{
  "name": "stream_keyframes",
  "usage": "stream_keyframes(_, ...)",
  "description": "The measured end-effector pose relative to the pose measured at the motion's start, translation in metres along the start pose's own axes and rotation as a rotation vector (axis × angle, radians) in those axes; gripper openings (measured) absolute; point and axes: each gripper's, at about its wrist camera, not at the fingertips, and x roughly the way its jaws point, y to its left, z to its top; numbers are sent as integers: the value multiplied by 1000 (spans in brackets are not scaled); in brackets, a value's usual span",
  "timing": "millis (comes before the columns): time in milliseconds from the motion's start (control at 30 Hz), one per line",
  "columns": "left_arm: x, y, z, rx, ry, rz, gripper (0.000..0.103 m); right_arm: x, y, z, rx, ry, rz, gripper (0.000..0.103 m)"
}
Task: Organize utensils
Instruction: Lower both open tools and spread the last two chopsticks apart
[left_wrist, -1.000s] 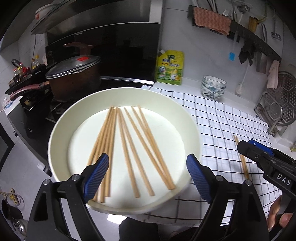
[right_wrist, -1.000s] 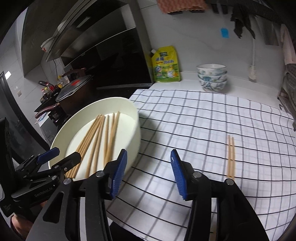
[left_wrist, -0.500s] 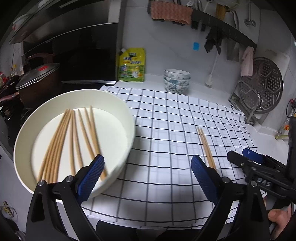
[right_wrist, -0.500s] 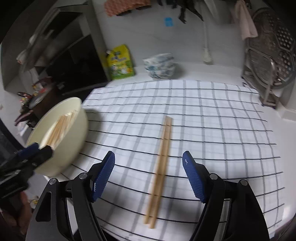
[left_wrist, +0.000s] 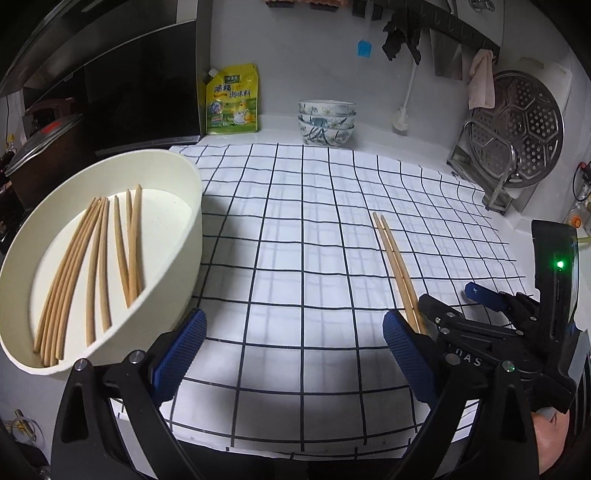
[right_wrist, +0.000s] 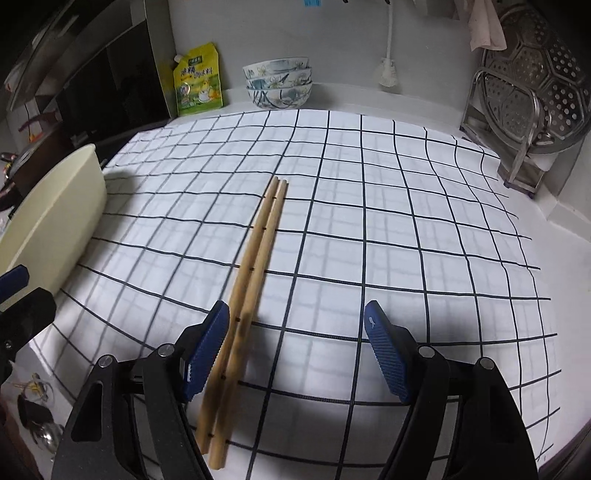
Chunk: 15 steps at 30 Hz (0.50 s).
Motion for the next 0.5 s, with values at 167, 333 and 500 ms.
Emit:
stream_keyframes(167,8,-2,-2,-1,22,0,94,7,-1,-1,-13,8,-24,72)
stream_keyframes(333,15,-4,-4,-1,40,-4,94,8,-1,-2,-15,5,-17,72)
stream_keyframes(500,20,-8,-6,5,50,-2,94,11,4,-5,-46,14,-31,71)
